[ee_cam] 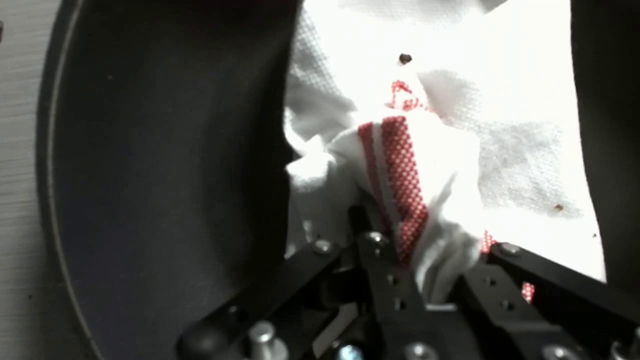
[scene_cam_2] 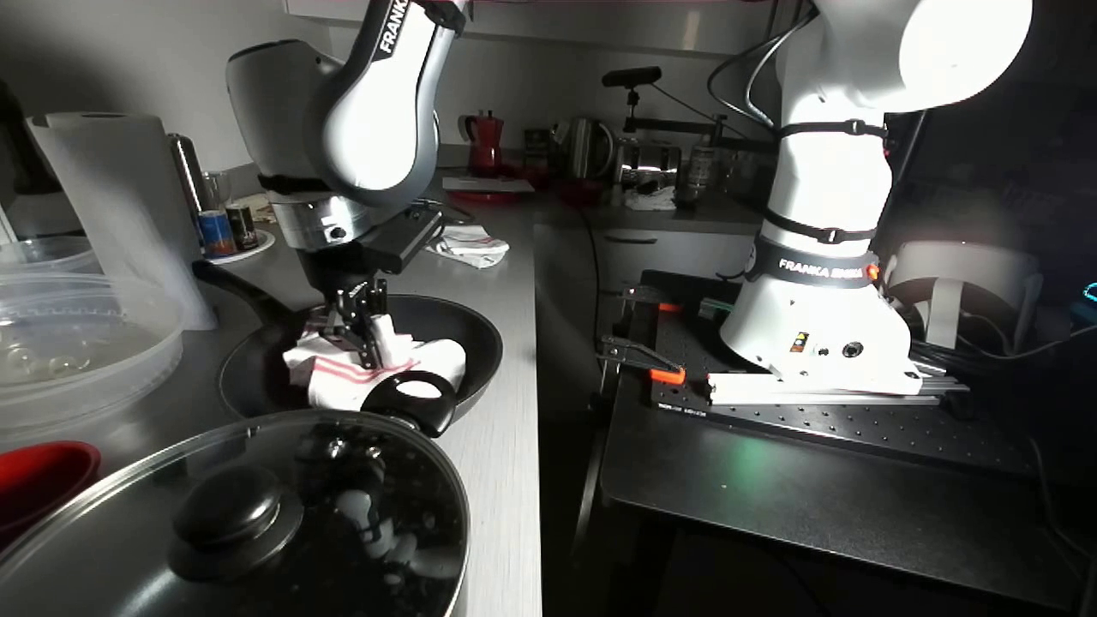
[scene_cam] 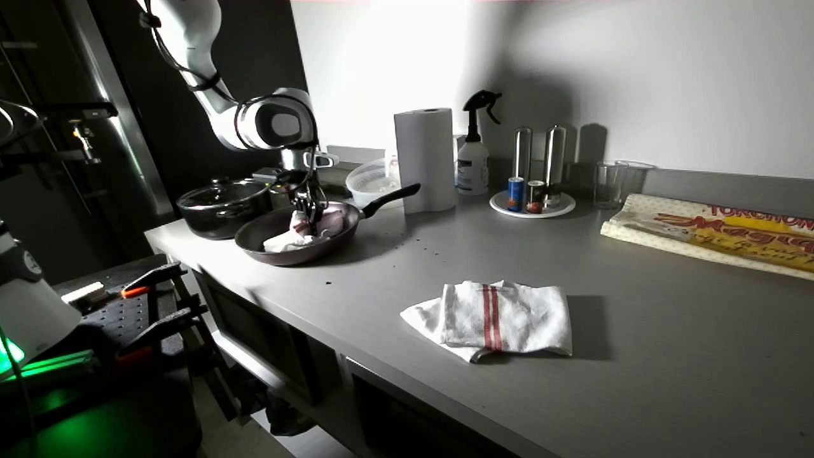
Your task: Use the towel on the left to wipe the black pan.
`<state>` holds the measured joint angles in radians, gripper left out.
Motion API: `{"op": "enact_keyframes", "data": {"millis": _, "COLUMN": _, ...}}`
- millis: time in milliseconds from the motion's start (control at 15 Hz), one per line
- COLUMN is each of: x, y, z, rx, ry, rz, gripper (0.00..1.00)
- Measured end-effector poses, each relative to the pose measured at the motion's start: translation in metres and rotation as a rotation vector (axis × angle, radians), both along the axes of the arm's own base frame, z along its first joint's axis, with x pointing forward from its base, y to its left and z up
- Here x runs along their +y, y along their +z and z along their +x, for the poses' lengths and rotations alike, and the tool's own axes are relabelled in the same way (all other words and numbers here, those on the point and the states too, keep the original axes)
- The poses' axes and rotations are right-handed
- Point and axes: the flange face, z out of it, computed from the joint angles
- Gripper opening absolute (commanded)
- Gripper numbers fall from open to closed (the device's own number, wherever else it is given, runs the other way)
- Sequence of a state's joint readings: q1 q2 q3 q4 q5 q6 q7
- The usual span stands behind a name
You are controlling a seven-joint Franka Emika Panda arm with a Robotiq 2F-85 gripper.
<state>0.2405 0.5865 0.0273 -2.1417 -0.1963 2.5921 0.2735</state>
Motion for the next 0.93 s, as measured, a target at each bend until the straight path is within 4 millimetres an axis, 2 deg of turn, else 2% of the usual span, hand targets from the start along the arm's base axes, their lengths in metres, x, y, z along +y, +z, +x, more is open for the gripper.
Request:
{"op": "enact_keyframes", "data": {"millis": 333, "x": 0.033, "y": -0.003, "z": -0.05, "rx": 0.083, "ry": 0.109, "rz": 0.025, "gripper": 0.03}}
{"op": "enact_keyframes", "data": {"millis": 533, "x": 0.045, "y": -0.005, "z": -0.074, "rx": 0.126, "ry": 0.156, "rz": 0.038, "gripper": 0.03}}
{"op": "enact_keyframes", "data": {"millis": 733, "x": 0.043, "y": -0.005, "z": -0.078, "rx": 0.135, "ry": 0.149, "rz": 0.041, "gripper": 0.03}}
{"op": "enact_keyframes", "data": {"millis": 933, "x": 0.028, "y": -0.003, "z": -0.068, "rx": 0.124, "ry": 0.105, "rz": 0.039, "gripper": 0.03}}
